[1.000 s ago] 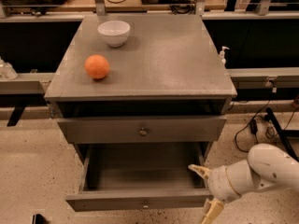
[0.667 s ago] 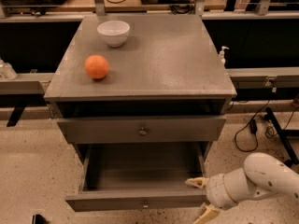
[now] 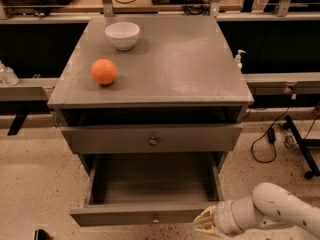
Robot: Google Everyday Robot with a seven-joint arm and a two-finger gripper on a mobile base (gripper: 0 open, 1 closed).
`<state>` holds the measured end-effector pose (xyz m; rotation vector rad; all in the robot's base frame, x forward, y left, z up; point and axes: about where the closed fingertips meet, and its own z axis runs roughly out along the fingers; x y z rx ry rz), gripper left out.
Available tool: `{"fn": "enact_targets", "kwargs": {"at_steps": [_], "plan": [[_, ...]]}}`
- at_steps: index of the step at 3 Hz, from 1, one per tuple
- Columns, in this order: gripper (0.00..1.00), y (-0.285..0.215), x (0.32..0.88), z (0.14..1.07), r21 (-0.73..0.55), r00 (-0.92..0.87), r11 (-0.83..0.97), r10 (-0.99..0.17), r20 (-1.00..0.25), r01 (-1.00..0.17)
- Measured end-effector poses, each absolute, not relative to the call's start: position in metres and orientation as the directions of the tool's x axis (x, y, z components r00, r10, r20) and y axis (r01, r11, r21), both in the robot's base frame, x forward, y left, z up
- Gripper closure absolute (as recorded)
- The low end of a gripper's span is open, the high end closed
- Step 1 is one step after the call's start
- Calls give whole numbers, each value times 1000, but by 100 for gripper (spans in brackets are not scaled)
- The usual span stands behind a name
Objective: Close middle drawer
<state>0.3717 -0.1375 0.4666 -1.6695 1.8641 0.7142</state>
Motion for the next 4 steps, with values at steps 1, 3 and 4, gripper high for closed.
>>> {"fn": "enact_targets", "kwargs": {"at_steps": [1, 3, 4], "plan": [[96, -138, 368, 438, 23, -96, 110, -722, -686, -994], [100, -133, 375, 416, 39, -133, 146, -720, -681, -988], [100, -131, 384, 388, 45, -199, 233, -696, -690, -971]]}}
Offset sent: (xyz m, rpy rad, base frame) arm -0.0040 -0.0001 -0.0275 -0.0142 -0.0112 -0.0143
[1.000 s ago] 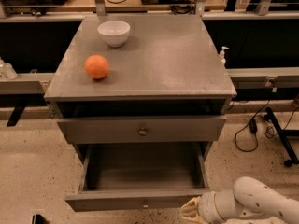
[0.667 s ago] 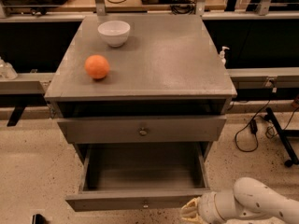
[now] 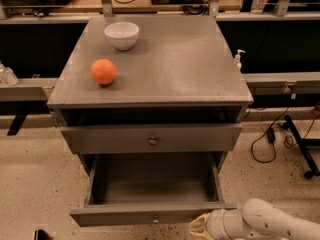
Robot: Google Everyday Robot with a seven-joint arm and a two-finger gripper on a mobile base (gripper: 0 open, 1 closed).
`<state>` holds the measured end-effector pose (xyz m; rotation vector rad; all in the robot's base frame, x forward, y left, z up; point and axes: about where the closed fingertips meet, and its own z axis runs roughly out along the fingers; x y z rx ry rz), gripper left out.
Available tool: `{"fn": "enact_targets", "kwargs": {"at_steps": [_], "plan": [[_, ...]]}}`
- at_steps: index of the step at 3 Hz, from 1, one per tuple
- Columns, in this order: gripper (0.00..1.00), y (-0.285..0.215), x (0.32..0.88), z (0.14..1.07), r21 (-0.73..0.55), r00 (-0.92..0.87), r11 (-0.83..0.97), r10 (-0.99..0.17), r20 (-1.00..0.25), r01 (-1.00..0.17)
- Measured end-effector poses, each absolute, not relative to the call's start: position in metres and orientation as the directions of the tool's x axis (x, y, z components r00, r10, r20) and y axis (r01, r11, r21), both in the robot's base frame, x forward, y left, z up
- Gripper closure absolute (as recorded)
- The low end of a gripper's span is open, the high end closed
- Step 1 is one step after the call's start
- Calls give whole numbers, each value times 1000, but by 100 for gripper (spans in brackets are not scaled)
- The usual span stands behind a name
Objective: Close middle drawer
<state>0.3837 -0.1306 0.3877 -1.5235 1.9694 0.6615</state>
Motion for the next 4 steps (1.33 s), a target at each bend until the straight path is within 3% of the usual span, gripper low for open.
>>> {"fn": "enact_targets", "kwargs": {"at_steps": [4], "plan": [[100, -118, 437, 360, -70, -208, 375, -649, -732, -924]]}}
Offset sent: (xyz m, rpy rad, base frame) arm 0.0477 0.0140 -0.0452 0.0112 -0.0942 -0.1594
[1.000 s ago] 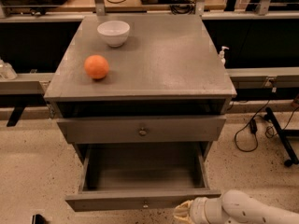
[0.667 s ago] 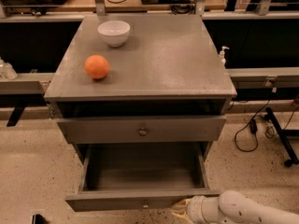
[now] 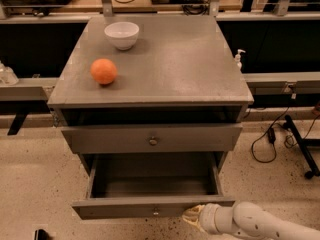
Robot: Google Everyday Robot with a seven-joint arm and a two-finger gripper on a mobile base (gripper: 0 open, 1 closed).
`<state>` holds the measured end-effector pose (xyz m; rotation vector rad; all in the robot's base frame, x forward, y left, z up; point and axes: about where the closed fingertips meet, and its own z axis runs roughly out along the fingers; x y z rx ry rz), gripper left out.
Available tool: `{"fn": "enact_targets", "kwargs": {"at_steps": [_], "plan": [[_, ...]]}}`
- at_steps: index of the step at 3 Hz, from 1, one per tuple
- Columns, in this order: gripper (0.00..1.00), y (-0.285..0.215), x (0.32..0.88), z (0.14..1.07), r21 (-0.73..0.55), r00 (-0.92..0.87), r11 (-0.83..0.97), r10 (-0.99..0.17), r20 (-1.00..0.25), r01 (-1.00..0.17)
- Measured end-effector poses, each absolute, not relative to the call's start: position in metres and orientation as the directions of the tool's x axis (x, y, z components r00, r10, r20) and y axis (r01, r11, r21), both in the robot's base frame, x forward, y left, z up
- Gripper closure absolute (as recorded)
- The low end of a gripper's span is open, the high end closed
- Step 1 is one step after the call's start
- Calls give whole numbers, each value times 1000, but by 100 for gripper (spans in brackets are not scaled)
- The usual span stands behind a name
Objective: Close middle drawer
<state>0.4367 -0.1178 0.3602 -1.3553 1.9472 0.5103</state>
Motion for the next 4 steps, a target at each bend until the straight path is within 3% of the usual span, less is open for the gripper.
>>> {"fn": "enact_targets", "kwargs": {"at_steps": [4], "plan": [[100, -115, 493, 370, -151, -149, 403, -623, -768, -903]]}}
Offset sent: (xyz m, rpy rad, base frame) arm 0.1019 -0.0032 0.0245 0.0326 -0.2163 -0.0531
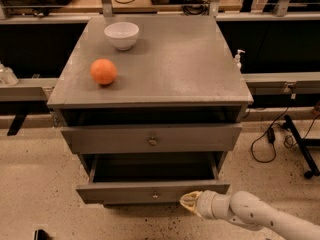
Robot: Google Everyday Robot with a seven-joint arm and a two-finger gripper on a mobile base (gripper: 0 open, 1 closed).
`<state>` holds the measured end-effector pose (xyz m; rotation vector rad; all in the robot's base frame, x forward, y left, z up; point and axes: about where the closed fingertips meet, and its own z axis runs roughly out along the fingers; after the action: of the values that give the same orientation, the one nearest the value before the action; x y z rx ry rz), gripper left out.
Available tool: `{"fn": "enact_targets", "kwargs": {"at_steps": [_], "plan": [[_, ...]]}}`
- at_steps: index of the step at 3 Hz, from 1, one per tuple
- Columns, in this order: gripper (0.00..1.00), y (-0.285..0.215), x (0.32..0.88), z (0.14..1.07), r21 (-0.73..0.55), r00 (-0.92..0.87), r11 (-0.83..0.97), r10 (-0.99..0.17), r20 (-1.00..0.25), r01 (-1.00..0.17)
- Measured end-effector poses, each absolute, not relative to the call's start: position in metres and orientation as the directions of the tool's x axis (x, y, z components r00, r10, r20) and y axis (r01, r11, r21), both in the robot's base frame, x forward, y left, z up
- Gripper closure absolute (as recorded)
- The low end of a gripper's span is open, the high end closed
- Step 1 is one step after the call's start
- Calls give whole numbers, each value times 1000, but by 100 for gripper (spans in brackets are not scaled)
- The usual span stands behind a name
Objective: Close middle drawer
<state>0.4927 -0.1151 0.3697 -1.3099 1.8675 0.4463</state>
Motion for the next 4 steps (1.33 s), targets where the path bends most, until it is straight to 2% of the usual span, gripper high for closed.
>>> {"fn": "enact_targets", "kwargs": {"at_steps": [3, 4], "plan": [[100, -82, 531, 356, -325, 33, 334, -651, -758, -885], [100, -82, 531, 356, -325, 33, 334, -651, -758, -885]]}}
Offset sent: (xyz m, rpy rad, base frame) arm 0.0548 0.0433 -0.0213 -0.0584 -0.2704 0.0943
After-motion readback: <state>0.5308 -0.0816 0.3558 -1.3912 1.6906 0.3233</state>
